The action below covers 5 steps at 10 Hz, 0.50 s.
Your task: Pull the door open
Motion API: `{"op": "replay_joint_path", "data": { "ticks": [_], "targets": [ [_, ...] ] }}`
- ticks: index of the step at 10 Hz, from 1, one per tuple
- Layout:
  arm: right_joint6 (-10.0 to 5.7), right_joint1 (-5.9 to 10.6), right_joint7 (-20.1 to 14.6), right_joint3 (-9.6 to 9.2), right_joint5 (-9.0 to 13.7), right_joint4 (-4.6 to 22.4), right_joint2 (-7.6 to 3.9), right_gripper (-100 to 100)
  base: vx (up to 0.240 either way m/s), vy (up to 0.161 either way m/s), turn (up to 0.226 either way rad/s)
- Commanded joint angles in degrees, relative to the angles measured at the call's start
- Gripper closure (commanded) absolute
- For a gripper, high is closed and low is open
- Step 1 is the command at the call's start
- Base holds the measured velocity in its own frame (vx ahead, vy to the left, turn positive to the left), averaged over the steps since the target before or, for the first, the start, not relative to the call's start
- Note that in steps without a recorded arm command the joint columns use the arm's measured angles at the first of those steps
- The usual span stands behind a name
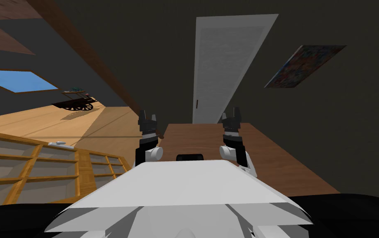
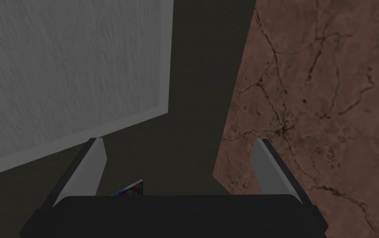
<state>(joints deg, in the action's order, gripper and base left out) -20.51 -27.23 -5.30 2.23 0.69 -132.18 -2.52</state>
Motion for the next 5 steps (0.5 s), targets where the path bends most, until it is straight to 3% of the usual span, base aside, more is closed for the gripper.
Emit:
{"op": "replay_joint_path", "data": {
  "ticks": [1, 5],
  "targets": [
    [-0.79, 0.56, -1.6, -0.46, 1.4, 2.1, -0.51, -100, 0.078, 0.007, 0.071],
    [-2.56, 1.8, -5.0, -1.5, 4.5, 6.6, -1.48, -100, 0.124, -0.01, 0.067]
  ]
}}
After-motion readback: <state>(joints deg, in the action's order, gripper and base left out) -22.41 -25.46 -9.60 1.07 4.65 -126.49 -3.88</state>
